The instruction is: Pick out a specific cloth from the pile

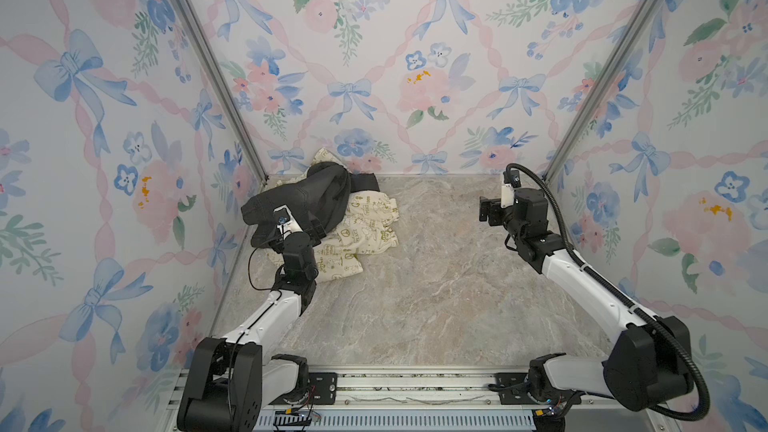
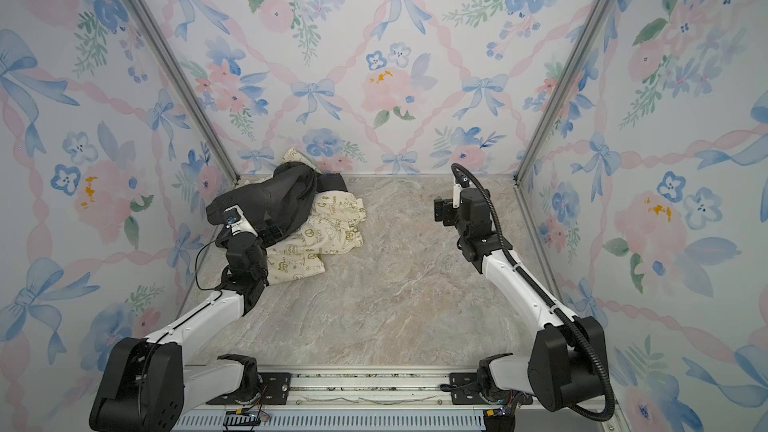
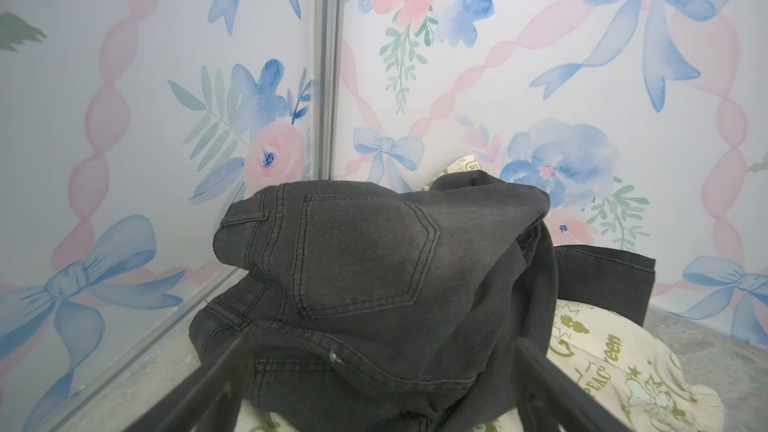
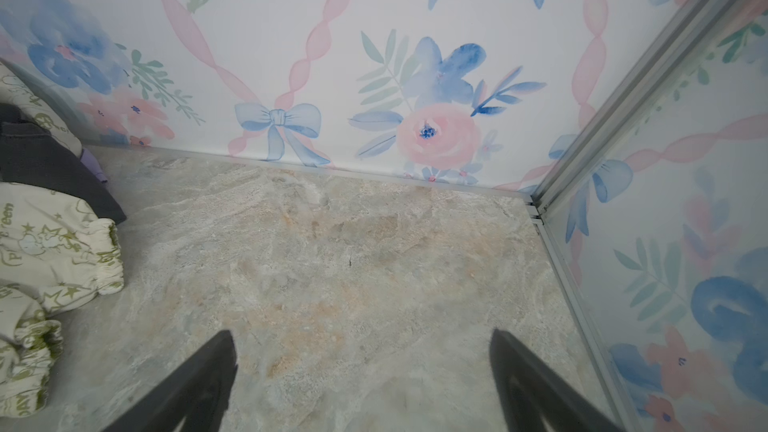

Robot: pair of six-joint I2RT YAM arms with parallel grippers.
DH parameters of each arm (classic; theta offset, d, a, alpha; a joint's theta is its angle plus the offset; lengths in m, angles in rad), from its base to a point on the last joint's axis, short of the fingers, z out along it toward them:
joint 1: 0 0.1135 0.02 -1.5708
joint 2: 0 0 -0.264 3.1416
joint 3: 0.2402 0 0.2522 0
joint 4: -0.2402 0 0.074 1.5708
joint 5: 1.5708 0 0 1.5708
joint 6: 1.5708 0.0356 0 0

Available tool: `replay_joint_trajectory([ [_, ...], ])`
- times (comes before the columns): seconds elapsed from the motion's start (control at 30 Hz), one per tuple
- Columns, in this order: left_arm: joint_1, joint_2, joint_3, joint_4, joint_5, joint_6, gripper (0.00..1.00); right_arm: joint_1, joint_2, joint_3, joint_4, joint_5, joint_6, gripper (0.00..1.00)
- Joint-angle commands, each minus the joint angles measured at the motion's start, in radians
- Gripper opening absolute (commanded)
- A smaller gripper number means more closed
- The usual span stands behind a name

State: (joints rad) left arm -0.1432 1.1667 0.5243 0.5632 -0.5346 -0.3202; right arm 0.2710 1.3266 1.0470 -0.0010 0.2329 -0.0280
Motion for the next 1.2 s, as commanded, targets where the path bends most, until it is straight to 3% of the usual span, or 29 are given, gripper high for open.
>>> replay_joint_trajectory([
  [0.0, 0.017, -0.010, 0.092, -0.352, 0.008, -0.174, 0.98, 0.013, 0.011, 0.119, -0.227, -0.008, 0.020, 0.97],
  [0.2, 0.045, 0.069, 0.215, -0.604, 0.185, -0.355, 0.98, 0.011, 0.065, 0.237, -0.350, -0.103, -0.022, 0.97],
  [0.33, 0.086, 0.093, 0.248, -0.698, 0.308, -0.434, 0.98, 0.014, 0.065, 0.260, -0.391, -0.193, 0.040, 0.97],
  [0.43, 0.088, 0.107, 0.271, -0.801, 0.296, -0.521, 0.98, 0.025, 0.034, 0.220, -0.370, -0.241, 0.098, 0.97],
  [0.63, 0.088, 0.097, 0.225, -0.870, 0.323, -0.702, 0.98, 0.079, 0.001, 0.155, -0.354, -0.271, 0.093, 0.97],
  [0.77, 0.088, 0.163, 0.234, -0.938, 0.374, -0.730, 0.96, 0.100, 0.009, 0.163, -0.355, -0.283, 0.115, 0.97],
  [0.93, 0.088, 0.253, 0.234, -0.957, 0.362, -0.727, 0.95, 0.116, 0.067, 0.199, -0.354, -0.295, 0.105, 0.97],
  [1.17, 0.085, 0.327, 0.243, -0.961, 0.398, -0.746, 0.86, 0.134, 0.112, 0.252, -0.358, -0.288, 0.119, 0.97],
])
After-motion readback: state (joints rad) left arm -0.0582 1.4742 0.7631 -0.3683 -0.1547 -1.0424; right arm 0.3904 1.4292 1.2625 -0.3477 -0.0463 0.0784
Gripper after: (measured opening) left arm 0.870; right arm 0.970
